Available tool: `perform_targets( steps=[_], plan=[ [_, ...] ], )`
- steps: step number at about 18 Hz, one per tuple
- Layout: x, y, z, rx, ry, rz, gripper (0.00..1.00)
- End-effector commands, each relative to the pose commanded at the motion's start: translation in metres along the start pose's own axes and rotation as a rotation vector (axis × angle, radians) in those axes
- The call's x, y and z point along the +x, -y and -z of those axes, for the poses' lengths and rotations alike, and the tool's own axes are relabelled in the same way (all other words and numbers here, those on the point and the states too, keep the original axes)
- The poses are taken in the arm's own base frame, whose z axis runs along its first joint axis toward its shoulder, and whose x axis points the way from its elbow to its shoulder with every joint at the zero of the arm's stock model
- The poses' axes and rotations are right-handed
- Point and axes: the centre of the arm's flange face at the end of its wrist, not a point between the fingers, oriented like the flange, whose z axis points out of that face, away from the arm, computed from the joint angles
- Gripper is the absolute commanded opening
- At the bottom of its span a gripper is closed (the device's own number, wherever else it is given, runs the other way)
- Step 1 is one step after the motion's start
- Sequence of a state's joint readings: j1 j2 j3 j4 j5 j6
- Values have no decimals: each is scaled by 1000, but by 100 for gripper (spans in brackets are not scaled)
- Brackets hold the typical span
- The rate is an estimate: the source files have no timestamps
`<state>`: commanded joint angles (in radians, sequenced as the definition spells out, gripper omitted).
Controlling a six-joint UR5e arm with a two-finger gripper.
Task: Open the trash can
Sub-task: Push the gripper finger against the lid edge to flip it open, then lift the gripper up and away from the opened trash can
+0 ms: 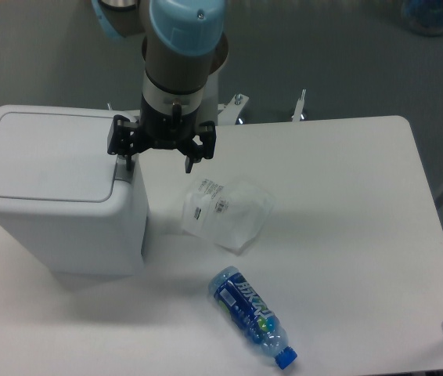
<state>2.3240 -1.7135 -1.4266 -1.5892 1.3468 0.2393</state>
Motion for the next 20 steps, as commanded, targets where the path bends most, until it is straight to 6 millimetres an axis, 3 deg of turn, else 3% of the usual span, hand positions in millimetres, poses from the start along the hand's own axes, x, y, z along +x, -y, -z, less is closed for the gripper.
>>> perform_targets(
  steps=[6, 10, 15, 20],
  plan=[
    [0, 1, 1, 1, 0, 0, 100],
    [0, 12, 54, 111, 0, -4, 100],
    [-75, 3, 114, 254, 84, 0, 100],
    [-218, -25, 138, 318, 185, 25, 100]
  ],
)
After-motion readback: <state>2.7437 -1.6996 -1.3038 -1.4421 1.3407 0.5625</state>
